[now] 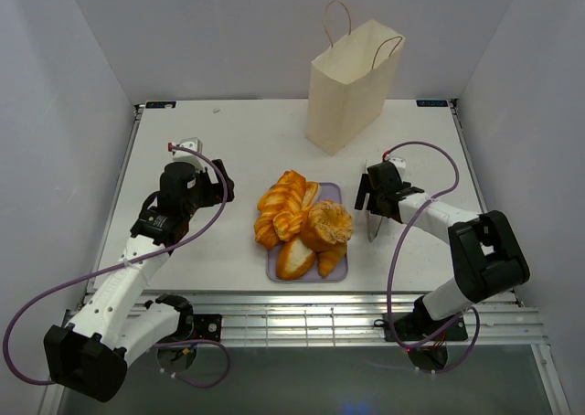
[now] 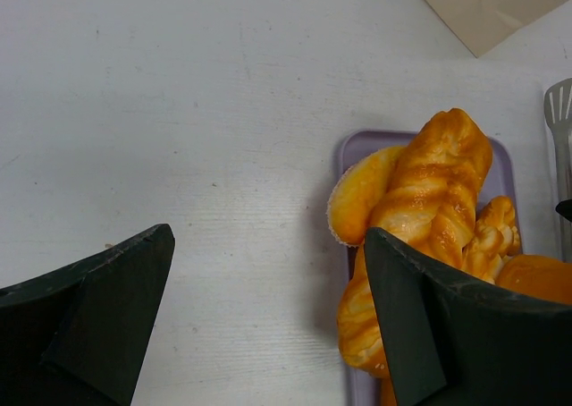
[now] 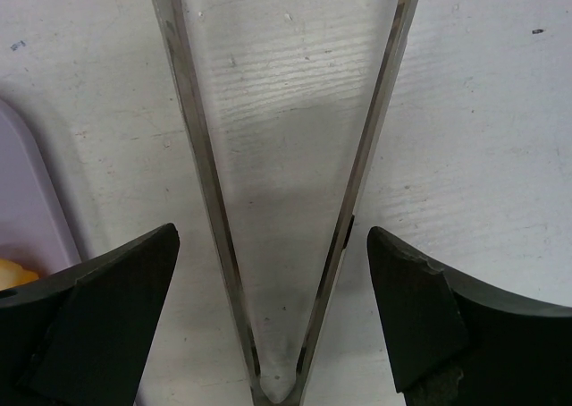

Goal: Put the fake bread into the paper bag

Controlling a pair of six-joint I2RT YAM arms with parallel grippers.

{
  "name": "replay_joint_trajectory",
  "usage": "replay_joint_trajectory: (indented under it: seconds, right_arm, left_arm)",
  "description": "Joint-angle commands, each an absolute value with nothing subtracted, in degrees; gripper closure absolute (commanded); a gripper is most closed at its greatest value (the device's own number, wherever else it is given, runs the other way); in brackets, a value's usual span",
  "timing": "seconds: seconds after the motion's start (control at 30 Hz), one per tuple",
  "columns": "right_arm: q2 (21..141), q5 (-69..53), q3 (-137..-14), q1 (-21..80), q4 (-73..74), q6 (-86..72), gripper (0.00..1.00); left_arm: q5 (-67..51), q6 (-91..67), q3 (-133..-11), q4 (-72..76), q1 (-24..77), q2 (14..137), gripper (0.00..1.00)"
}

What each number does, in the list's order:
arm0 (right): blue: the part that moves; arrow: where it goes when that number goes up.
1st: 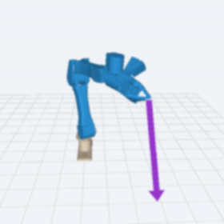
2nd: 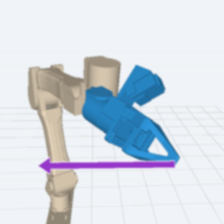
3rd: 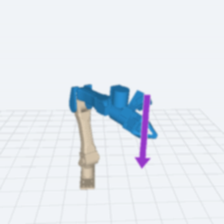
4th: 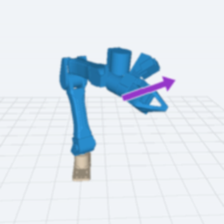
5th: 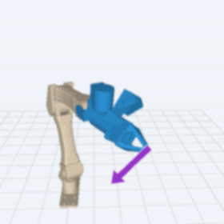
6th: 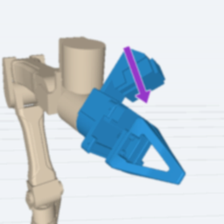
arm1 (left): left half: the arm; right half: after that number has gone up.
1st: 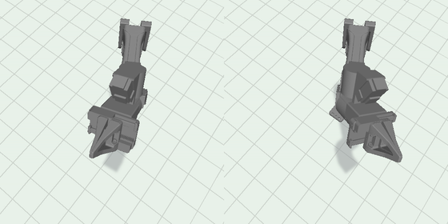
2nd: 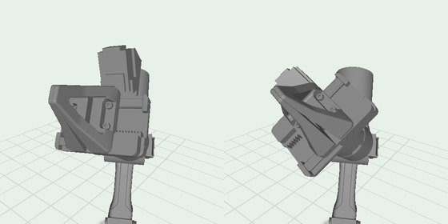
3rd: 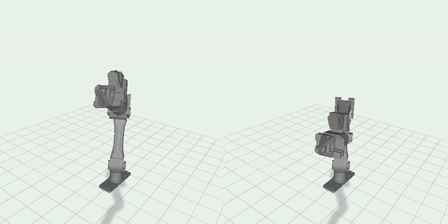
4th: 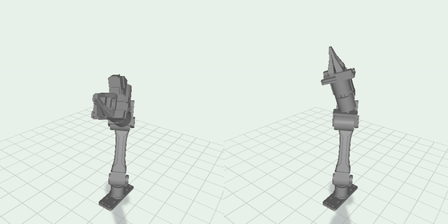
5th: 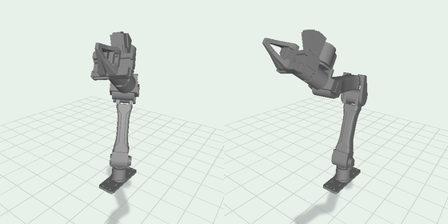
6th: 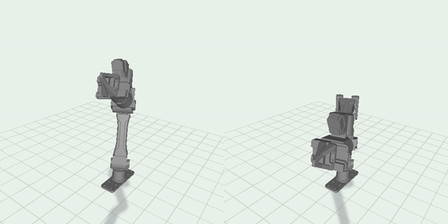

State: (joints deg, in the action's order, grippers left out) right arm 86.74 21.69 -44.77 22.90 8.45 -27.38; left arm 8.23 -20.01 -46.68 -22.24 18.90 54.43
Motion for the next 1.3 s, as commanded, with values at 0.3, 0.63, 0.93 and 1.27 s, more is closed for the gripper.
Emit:
replay_joint_trajectory:
  seconds: [0.3, 0.63, 0.93, 1.27]
  right_arm:
    - [89.1, 22.7, -47.7, 22.8, 8.1, -27.0, 0.05]
    - [89.8, 18.3, -46.8, 20.9, 5.8, -24.8, 0.05]
    - [91.1, 17.6, -46.8, 20.0, 5.1, -22.8, 0.1]
    - [92.5, 15.4, -46.2, 18.6, 3.3, -21.9, 0.13]
  left_arm:
    - [6.2, -20.0, -48.7, -21.3, 19.4, 52.5, 0.02]
    - [6.7, -19.8, -48.5, -21.3, 19.4, 52.7, 0.02]
    - [7.3, -19.4, -48.4, -21.3, 19.4, 53.0, 0.02]
    - [8.3, -19.2, -48.4, -21.4, 19.4, 53.0, 0.02]
